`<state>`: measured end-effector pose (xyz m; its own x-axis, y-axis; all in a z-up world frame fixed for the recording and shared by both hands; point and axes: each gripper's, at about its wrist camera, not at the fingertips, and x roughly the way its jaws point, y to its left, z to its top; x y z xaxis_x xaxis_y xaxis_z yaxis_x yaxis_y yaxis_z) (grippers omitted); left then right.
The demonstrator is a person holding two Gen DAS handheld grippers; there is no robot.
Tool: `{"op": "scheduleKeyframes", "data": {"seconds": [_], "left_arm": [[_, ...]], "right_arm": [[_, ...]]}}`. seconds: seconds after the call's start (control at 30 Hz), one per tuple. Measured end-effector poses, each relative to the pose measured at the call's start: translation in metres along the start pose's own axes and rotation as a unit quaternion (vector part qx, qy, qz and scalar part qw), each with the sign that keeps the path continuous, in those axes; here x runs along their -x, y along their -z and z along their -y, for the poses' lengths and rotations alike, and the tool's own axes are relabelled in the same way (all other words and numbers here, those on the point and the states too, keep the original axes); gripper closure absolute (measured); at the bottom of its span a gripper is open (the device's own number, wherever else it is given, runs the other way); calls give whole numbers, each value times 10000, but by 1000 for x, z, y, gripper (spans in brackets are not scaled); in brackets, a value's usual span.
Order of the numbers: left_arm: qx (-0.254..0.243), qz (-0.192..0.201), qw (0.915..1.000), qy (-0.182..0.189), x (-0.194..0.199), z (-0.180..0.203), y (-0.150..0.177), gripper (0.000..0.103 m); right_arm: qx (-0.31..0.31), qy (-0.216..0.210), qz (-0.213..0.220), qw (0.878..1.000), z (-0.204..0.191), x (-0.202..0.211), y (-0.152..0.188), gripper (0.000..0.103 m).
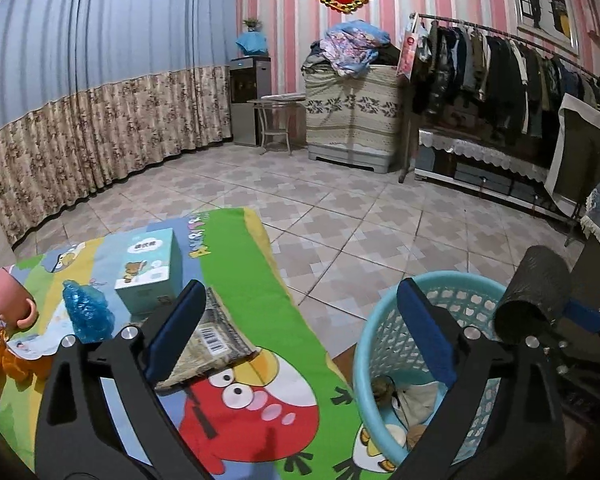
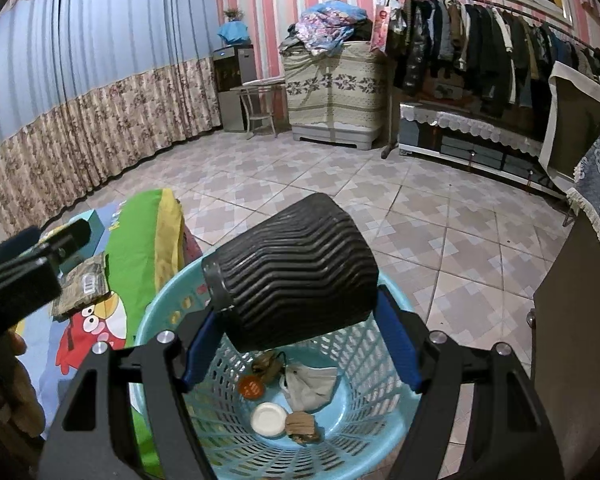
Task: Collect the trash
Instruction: 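Move both open tools back over the play mat toward the remaining items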
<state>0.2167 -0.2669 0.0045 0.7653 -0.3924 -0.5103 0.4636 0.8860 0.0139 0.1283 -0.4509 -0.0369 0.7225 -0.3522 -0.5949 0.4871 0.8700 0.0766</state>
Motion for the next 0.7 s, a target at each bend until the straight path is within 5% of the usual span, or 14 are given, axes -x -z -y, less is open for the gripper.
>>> {"op": "scheduleKeyframes", "data": {"seconds": [0.27, 0.4, 0.7], "left_arm": [[78, -12, 9999, -102, 7, -15, 7, 7], [116, -29, 9998, -130, 7, -18, 9, 7], [138, -31, 9998, -169, 9, -20, 13, 7]], "right_arm": [[-135, -105, -164, 9997, -7, -10, -1, 30], [-178, -34, -164, 9997, -6, -12, -1, 15], [-189, 7, -156, 9997, -5, -12, -1, 9]]}}
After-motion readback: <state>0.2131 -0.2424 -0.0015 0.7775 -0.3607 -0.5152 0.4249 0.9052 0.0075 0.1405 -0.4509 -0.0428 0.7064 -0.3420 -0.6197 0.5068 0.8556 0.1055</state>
